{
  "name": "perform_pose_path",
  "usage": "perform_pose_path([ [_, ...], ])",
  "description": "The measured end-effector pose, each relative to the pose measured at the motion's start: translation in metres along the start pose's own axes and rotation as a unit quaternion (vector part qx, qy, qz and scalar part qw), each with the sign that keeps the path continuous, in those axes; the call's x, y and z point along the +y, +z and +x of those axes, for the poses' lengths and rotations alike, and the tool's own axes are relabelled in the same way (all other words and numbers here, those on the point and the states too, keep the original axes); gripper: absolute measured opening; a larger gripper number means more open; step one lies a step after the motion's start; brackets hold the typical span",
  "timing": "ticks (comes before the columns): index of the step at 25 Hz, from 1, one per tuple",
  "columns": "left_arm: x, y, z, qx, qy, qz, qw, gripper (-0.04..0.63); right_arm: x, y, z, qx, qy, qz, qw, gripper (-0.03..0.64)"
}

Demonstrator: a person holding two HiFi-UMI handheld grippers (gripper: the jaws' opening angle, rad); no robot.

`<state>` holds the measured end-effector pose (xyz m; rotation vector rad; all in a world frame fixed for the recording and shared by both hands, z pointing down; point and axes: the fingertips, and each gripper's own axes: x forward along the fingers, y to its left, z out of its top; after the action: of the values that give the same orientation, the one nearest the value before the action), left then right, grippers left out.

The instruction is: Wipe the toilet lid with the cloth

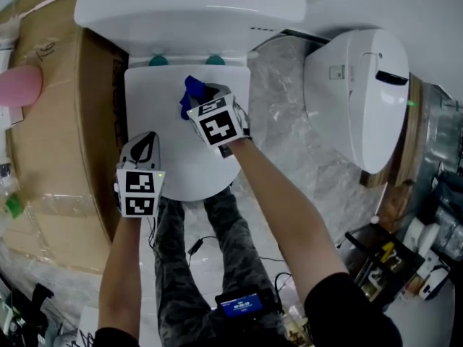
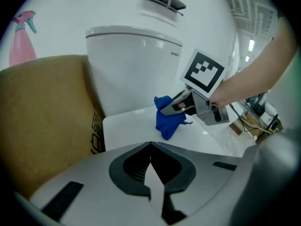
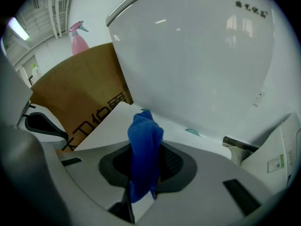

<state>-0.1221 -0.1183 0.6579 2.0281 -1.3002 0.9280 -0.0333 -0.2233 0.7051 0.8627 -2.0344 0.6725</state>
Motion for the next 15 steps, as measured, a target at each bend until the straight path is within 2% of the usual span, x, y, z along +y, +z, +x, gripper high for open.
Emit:
perform_pose_path([
  [9,0.013,-0.005,0.007,-0.001,-0.003,-0.057,0.9984,0.011,0.006,0.024,0.044,0.021,-0.008,-0.046,0.999,0.091],
  [15,0.014,-0.016,0.002,-0.001,-0.009,-0.081,0.9967,0.011,0.039,0.049,0.068,0.019,0.007,-0.058,0.998,0.091],
])
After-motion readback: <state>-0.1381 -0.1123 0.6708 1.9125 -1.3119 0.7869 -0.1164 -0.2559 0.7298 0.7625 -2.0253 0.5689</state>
